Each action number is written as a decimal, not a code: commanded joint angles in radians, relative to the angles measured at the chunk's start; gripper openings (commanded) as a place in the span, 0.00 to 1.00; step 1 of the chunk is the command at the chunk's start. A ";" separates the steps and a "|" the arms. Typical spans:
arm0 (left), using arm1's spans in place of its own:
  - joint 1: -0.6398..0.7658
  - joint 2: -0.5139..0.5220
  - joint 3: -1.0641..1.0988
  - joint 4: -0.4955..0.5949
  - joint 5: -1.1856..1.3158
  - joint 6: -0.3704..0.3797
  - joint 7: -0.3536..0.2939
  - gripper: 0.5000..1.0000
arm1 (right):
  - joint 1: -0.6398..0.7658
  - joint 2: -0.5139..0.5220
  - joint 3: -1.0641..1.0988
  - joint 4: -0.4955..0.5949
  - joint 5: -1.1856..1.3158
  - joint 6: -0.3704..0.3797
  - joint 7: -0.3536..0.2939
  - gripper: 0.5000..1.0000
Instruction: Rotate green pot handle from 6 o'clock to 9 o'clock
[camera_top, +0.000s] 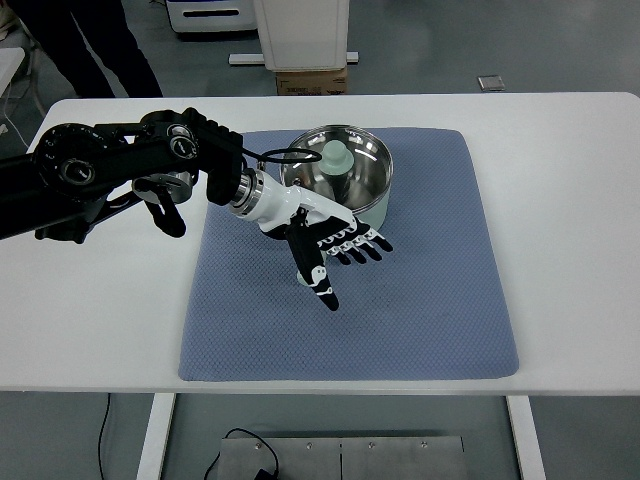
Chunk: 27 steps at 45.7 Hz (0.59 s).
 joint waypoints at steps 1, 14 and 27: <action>-0.008 0.014 0.012 0.000 0.000 0.000 0.000 1.00 | 0.000 0.000 0.000 0.000 0.000 0.000 0.000 1.00; -0.034 0.047 0.056 0.003 0.002 0.000 0.001 1.00 | 0.000 0.000 0.000 0.000 0.000 0.000 0.000 1.00; -0.051 0.070 0.096 0.013 0.014 0.000 0.001 1.00 | 0.000 0.000 0.000 0.000 0.000 0.000 0.000 1.00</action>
